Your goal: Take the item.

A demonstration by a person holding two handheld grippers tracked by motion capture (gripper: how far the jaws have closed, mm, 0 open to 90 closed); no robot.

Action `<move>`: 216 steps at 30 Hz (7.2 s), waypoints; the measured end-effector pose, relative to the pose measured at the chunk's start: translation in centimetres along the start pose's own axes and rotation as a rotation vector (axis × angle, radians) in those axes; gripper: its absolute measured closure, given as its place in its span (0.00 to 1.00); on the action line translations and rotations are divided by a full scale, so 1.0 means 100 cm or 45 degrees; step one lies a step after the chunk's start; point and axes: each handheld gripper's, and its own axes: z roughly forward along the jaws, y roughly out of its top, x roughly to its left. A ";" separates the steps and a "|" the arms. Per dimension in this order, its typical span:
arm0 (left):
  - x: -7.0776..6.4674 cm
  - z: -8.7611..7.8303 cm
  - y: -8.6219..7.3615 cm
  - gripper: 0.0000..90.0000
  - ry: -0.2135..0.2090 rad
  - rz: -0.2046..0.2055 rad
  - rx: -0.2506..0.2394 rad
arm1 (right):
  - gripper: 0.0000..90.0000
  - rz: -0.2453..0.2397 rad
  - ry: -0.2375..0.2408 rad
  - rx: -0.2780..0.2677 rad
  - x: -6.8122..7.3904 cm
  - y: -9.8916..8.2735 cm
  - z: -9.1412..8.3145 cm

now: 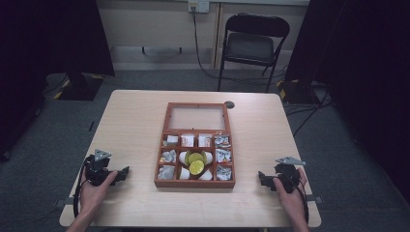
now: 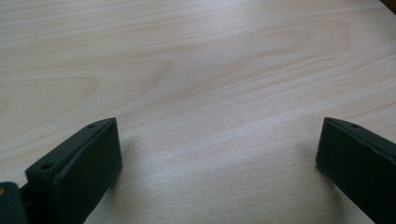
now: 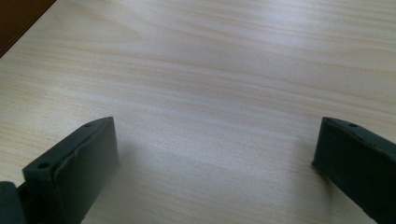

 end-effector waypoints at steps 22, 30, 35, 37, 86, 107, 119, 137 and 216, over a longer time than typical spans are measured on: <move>-0.005 -0.006 0.003 0.18 -0.003 0.004 -0.003 | 0.00 0.001 0.002 0.000 0.000 0.000 0.000; -0.009 -0.023 0.003 0.18 -0.099 -0.005 -0.031 | 0.00 0.001 0.002 0.000 0.000 0.000 0.000; -0.012 -0.026 0.004 0.18 -0.124 0.004 -0.044 | 0.00 0.001 0.002 0.000 0.000 0.000 0.000; -0.016 -0.027 0.008 0.19 -0.125 0.027 -0.069 | 0.00 0.001 0.002 0.000 0.000 0.000 0.000; -0.086 -0.042 0.063 0.23 -0.251 0.276 -0.212 | 0.00 0.001 0.002 0.000 0.000 0.000 0.000; -0.111 -0.035 0.086 0.28 -0.454 0.321 -0.242 | 0.00 0.001 0.002 0.000 0.000 0.000 0.000; -0.122 -0.019 0.095 0.30 -0.577 0.295 -0.167 | 0.00 0.001 0.002 0.000 0.000 0.000 0.000; -0.151 -0.009 0.106 0.33 -0.666 0.365 -0.123 | 0.00 0.001 0.002 0.000 0.000 0.000 0.000; -0.216 0.050 0.109 0.41 -0.760 0.673 0.256 | 0.00 0.001 0.002 0.000 0.000 0.000 0.000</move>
